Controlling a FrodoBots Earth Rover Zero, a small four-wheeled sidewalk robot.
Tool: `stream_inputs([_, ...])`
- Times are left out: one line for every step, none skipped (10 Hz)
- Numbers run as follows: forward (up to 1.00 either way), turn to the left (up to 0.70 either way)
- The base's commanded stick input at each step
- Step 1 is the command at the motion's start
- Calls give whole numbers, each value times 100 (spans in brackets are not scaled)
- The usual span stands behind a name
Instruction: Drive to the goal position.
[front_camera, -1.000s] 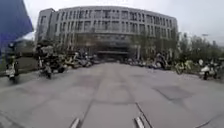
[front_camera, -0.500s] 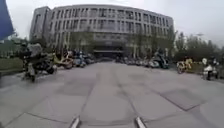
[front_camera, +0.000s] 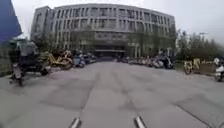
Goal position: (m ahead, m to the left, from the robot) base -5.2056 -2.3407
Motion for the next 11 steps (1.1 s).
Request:
stream_inputs([100, 5])
stream_inputs([100, 5])
stream_inputs([100, 5])
stream_inputs([100, 5])
stream_inputs([100, 5])
stream_inputs([100, 5])
stream_inputs([100, 5])
stream_inputs([100, 5])
stream_inputs([100, 5])
stream_inputs([100, -14])
stream_inputs([100, -33])
